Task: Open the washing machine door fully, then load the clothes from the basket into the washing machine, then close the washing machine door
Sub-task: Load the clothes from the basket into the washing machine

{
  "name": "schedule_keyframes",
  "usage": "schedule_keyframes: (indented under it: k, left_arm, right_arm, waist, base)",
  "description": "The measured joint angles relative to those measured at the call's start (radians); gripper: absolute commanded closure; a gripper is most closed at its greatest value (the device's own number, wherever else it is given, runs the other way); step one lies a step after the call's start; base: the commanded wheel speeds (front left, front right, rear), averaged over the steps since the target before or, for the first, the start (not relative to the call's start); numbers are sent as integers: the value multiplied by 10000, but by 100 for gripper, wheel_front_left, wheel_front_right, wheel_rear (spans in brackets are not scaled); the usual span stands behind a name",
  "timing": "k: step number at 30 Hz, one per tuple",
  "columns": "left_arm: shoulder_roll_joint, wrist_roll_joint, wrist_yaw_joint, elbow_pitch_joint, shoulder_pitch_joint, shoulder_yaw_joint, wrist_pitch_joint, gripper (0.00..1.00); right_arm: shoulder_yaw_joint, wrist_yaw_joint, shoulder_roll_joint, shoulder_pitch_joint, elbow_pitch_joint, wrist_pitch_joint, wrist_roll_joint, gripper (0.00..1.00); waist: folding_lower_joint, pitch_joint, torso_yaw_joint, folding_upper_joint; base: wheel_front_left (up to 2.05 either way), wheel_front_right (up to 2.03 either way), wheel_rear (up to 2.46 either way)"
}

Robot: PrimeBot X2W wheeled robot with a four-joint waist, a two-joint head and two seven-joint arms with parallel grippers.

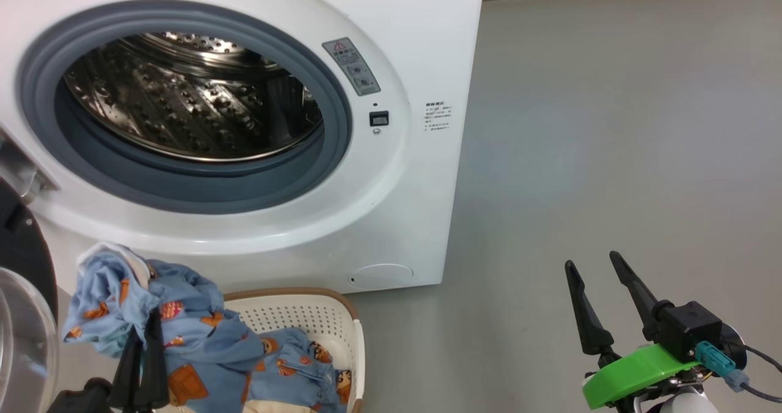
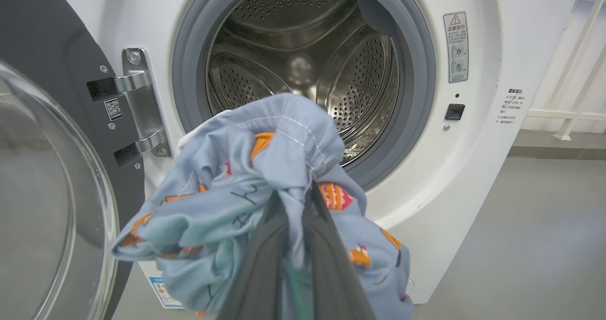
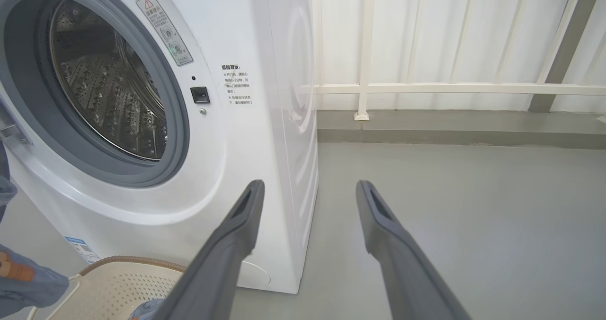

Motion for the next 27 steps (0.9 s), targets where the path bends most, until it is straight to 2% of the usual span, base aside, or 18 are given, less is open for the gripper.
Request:
schedule_keyframes:
  k: [8,17,20,27]
  left_arm:
    - [-4,0,-21,88,-542,-107,0,100]
    - [-13,92,-205,660,-2404,19,-2,100]
    - [130,184,-355,997,-3075,-12,-2,100]
    - [330,219,-380,1958,-5080,182,-2,100]
  right_arm:
    - [10,0,4,-22,-31,0,2,0]
    - [2,0,8,-333,-192,0,4,0]
    - [19,0,6,-563,-242,0,4,0]
    - [94,0,4,-895,-339,0,-82,0]
  waist:
    - [0,388,-138,0]
    - [0,1234,-400,0]
    - [0,1585,-505,0]
    - [0,2525,-735,0]
  base:
    - [0,0,0]
    - [0,0,0]
    - [0,0,0]
    - [0,0,0]
